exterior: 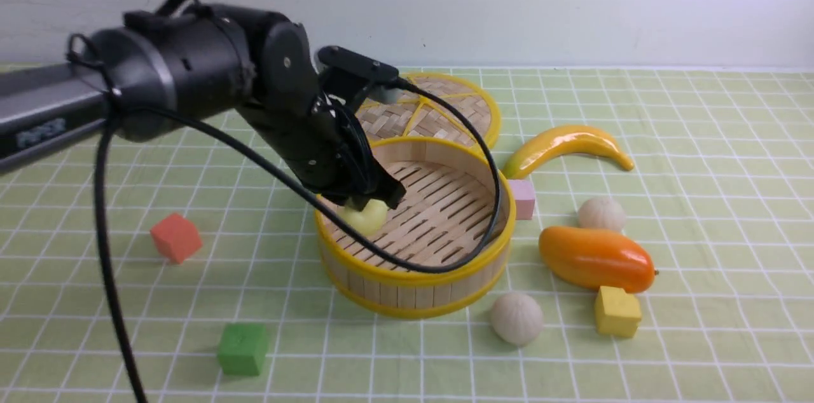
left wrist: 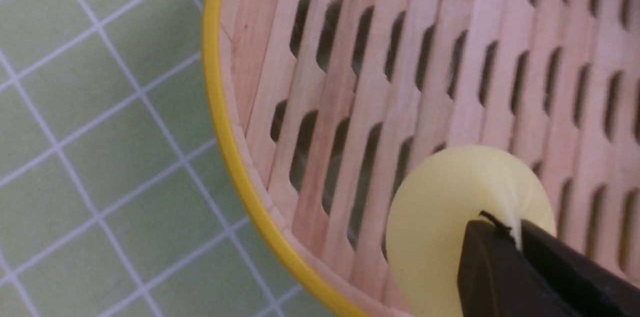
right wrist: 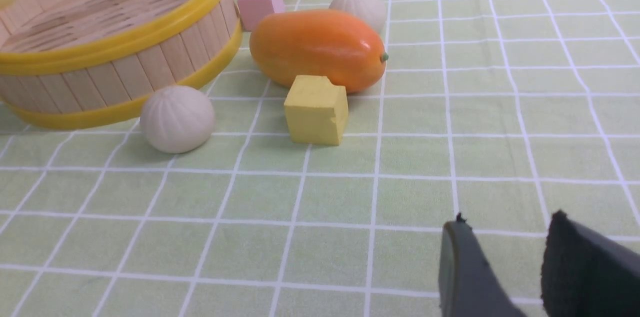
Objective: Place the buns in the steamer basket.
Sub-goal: Use the left arm to put the steamed stuffed bun into the steamer, then use the right arm to grab a steamed stuffed bun
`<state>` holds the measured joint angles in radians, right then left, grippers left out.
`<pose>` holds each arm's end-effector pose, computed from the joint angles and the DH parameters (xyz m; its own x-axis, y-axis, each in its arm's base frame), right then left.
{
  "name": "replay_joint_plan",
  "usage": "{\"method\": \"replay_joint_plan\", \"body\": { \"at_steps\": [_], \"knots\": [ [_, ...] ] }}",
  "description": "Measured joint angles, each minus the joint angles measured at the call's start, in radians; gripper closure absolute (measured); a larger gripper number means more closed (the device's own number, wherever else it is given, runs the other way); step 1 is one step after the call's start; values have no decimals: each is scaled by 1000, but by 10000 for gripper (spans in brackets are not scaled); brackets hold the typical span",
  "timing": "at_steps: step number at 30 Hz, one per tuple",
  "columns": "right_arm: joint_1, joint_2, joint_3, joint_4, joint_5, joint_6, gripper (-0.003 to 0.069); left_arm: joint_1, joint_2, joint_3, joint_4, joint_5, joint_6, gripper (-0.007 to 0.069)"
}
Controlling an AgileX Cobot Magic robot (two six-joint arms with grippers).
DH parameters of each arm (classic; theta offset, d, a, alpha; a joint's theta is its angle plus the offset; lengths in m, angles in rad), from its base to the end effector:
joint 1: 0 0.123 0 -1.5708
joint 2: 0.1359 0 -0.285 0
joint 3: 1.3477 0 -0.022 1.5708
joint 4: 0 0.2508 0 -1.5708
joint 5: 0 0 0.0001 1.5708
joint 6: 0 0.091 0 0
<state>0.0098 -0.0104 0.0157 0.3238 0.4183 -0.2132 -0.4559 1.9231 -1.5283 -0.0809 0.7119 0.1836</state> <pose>0.0510 0.0123 0.1729 -0.3217 0.0804 -0.9434 -0.1058 0.9871 0.1202 0.3813 -0.1923 0.2424 -0.7017 0.4798 -0.5267 0.5543 0.8321 0.0195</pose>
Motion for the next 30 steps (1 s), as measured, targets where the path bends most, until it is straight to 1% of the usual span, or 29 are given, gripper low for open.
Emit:
{"method": "replay_joint_plan", "body": {
  "at_steps": [3,5,6,8,9,11,13,14,16,17,18,20,21,22,23,25,26,27,28,30],
  "knots": [
    [0,0,0,0,0,0,419,0,64,-16,6,-28,-2,608],
    [0,0,0,0,0,0,419,0,97,-27,10,-28,-2,551],
    [0,0,0,0,0,0,419,0,100,-28,10,-28,-2,536],
    [0,0,0,0,0,0,419,0,103,-37,11,-19,-28,429],
    [0,0,0,0,0,0,419,0,102,-38,11,-15,-36,409],
    [0,0,0,0,0,0,419,0,77,-39,13,15,-114,288],
    [0,0,0,0,0,0,419,0,51,-39,20,42,-154,253],
    [0,0,0,0,0,0,419,0,-7,-39,27,75,-198,241],
    [0,0,0,0,0,0,419,0,-52,-38,29,94,-212,259],
    [0,0,0,0,0,0,419,0,-151,-16,28,101,-222,344],
    [0,0,0,0,0,0,419,0,-202,10,25,96,-225,397],
    [0,0,0,0,0,0,419,0,-330,75,10,72,-225,538],
    [0,0,0,0,0,0,419,0,-421,141,-4,48,-225,607],
    [0,0,0,0,0,0,419,0,-421,153,-4,42,-225,607],
    [0,0,0,0,0,0,419,0,-532,246,-21,-9,-225,638],
    [0,0,0,0,0,0,419,0,-727,414,-43,-126,-226,638],
    [0,0,0,0,0,0,419,0,-743,446,-44,-136,-226,638],
    [0,0,0,0,0,0,419,0,-825,513,-53,-180,-226,638],
    [0,0,0,0,0,0,419,0,-953,664,-65,-277,-226,638],
    [0,0,0,0,0,0,419,0,-1110,813,-81,-365,-226,638]
  ]
}}
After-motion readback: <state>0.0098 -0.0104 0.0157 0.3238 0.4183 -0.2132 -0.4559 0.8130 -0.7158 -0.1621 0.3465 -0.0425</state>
